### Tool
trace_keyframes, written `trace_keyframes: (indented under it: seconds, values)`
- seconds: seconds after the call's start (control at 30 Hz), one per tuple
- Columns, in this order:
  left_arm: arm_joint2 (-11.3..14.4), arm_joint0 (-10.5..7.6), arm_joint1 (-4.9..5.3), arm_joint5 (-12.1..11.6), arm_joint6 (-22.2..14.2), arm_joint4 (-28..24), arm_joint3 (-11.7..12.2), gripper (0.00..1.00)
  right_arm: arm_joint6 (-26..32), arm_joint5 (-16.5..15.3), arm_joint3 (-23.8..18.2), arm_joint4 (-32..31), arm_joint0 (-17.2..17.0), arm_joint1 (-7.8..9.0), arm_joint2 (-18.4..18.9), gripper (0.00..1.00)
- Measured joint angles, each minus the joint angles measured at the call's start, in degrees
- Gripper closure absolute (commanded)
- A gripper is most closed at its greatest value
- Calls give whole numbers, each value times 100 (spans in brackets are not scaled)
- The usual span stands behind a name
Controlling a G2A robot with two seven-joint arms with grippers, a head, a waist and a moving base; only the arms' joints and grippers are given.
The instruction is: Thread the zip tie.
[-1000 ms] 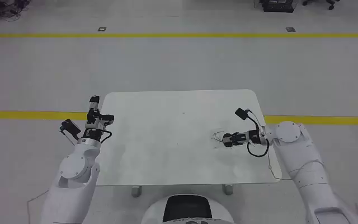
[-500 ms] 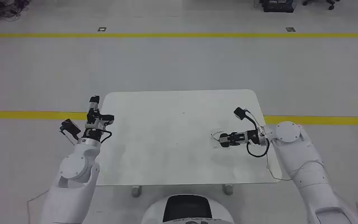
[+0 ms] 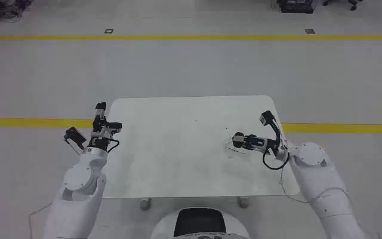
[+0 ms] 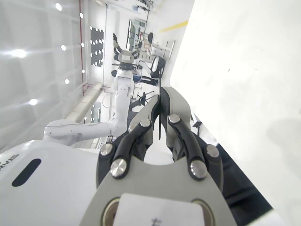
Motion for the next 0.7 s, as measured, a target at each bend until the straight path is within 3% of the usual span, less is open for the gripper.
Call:
trace_keyframes:
  seconds: [0.2, 0.43, 0.7]
  values:
    - [0, 0, 0, 0, 0, 0, 0, 0, -615, 0, -65, 85, -305, -274, 178, 100]
    - [0, 0, 0, 0, 0, 0, 0, 0, -1391, 0, 76, -225, -383, -591, 212, 100]
    - [0, 0, 0, 0, 0, 0, 0, 0, -1452, 0, 84, -288, -379, -617, 218, 100]
